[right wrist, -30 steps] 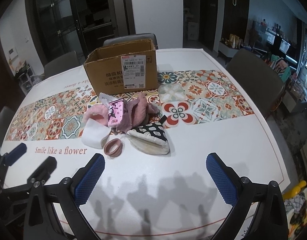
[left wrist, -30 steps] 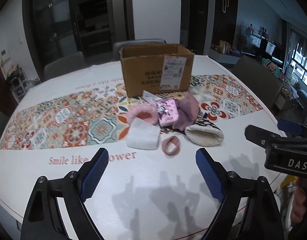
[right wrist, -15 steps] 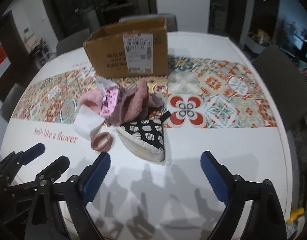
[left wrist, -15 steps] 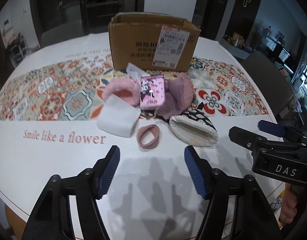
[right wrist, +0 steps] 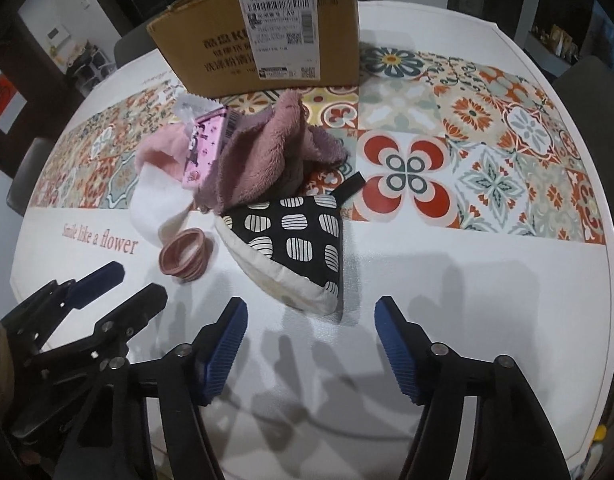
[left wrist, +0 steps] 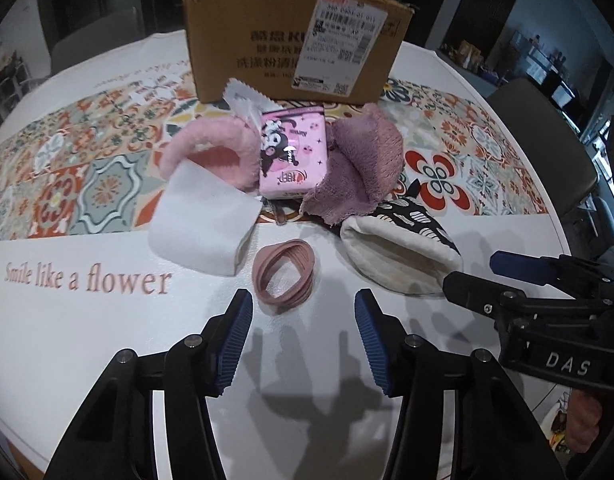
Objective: Organize soft objects
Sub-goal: 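Move both tools down toward the pink hair tie and patterned slipper, then grasp the pink hair tie with the left tool while the right tool grasps the black-and-white slipper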
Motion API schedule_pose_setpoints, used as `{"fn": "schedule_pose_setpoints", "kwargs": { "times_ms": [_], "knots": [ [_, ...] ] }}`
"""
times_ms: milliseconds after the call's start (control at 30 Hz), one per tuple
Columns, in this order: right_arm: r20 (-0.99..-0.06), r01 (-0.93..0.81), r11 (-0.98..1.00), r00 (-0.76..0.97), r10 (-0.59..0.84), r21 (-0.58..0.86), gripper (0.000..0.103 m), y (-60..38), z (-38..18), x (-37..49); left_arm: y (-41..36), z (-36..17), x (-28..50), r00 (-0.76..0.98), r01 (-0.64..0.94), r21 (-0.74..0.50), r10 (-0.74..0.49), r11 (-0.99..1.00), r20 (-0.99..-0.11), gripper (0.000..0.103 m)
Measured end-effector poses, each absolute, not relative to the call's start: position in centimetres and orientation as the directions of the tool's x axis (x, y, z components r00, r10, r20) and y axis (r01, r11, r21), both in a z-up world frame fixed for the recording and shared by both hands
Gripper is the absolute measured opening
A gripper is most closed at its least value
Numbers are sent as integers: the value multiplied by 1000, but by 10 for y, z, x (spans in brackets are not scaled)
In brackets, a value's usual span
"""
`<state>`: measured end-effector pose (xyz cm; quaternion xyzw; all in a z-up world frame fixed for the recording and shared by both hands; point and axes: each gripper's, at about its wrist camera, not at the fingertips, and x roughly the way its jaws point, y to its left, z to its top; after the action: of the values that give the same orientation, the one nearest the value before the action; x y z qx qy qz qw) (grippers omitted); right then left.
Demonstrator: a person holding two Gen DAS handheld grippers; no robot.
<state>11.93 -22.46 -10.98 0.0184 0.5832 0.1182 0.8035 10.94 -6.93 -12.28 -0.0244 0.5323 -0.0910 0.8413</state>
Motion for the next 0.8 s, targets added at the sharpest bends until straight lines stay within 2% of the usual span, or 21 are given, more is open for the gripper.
{"fn": "schedule_pose_setpoints", "kwargs": {
  "times_ms": [333, 567, 667, 800],
  "knots": [
    [-946, -136, 979, 268, 182, 150, 54, -219, -127, 134, -71, -152, 135, 371, 167, -130, -184, 977, -910, 51],
    [-950, -113, 983, 260, 172, 147, 41, -217, -136, 139, -74, -164, 145, 349, 178, -133, -189, 975, -918, 47],
    [-948, -114, 982, 265, 175, 149, 35, -216, -138, 140, -76, -164, 147, 371, 188, -116, -180, 975, -911, 40],
    [-946, -104, 982, 272, 178, 155, 27, -219, -140, 141, -76, -164, 146, 367, 201, -144, -211, 969, -906, 14]
  ]
}}
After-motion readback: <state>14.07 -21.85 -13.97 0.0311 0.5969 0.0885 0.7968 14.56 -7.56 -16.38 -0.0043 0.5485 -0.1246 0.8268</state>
